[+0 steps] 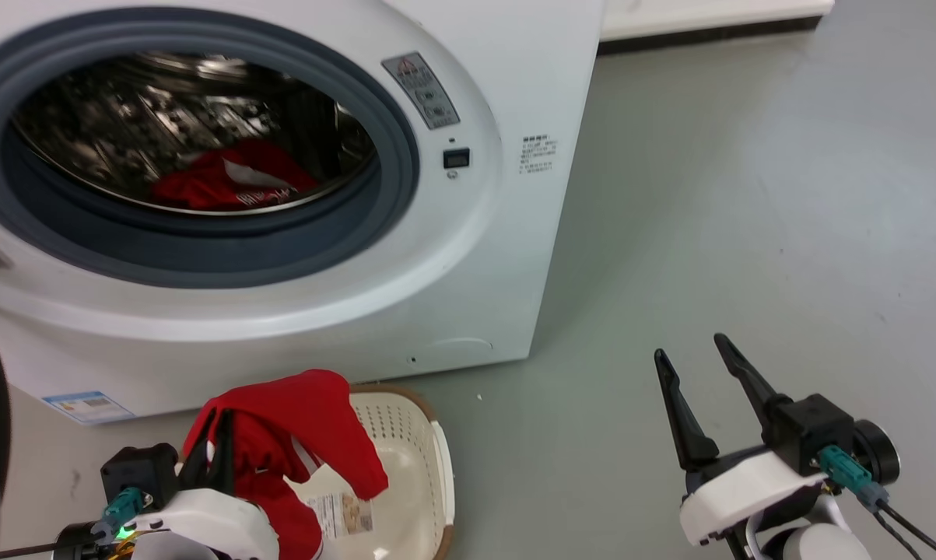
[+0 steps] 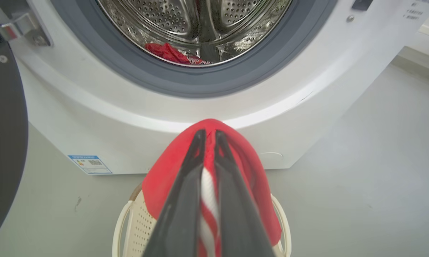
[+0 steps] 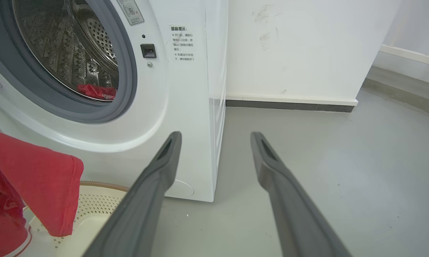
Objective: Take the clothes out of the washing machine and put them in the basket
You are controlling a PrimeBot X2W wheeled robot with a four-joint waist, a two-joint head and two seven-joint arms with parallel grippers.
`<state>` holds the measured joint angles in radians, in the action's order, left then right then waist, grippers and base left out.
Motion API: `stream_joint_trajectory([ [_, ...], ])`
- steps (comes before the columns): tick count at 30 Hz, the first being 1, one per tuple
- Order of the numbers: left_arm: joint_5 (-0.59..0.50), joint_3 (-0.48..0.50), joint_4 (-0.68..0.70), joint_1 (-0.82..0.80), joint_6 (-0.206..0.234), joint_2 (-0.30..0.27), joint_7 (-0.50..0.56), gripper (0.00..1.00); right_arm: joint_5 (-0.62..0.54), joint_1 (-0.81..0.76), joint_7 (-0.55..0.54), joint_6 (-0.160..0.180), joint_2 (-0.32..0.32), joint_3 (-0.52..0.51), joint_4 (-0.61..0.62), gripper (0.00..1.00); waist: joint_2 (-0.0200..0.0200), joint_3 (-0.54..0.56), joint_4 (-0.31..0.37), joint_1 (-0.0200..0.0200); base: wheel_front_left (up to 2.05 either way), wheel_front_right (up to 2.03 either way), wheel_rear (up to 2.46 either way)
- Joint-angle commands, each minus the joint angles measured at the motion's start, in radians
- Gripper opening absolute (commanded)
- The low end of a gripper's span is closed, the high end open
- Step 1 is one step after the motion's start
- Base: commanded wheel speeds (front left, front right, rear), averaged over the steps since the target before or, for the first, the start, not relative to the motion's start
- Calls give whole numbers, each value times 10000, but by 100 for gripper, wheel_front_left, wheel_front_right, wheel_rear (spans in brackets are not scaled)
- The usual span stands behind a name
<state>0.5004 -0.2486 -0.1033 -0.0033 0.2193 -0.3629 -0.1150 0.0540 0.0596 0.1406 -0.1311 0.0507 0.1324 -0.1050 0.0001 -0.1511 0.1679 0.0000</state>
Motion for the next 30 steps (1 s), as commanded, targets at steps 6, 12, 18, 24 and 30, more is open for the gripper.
stream_joint_trajectory([
  [6,218,122,-1852,-992,-460,92,-529,0,37,665,244,8,-11,282,137,100,-1,-1402,661,0,0,0,0],
  [12,314,179,-3156,-1664,-723,134,-812,0,45,1058,367,7,-13,554,50,100,-1,-2043,1174,0,0,0,0],
  [18,259,167,-4864,-2587,-1007,15,-986,0,308,1452,607,7,-11,822,117,100,-1,-2912,1759,0,0,0,0],
  [24,314,164,-6703,-3637,-1302,-131,-948,0,631,1771,824,7,-15,1006,113,100,-1,-3889,2165,0,0,0,0],
  [30,459,267,-8400,-4533,-1522,-223,-1023,0,868,2048,1030,7,-15,1185,63,100,-1,-4835,2403,0,0,0,0],
])
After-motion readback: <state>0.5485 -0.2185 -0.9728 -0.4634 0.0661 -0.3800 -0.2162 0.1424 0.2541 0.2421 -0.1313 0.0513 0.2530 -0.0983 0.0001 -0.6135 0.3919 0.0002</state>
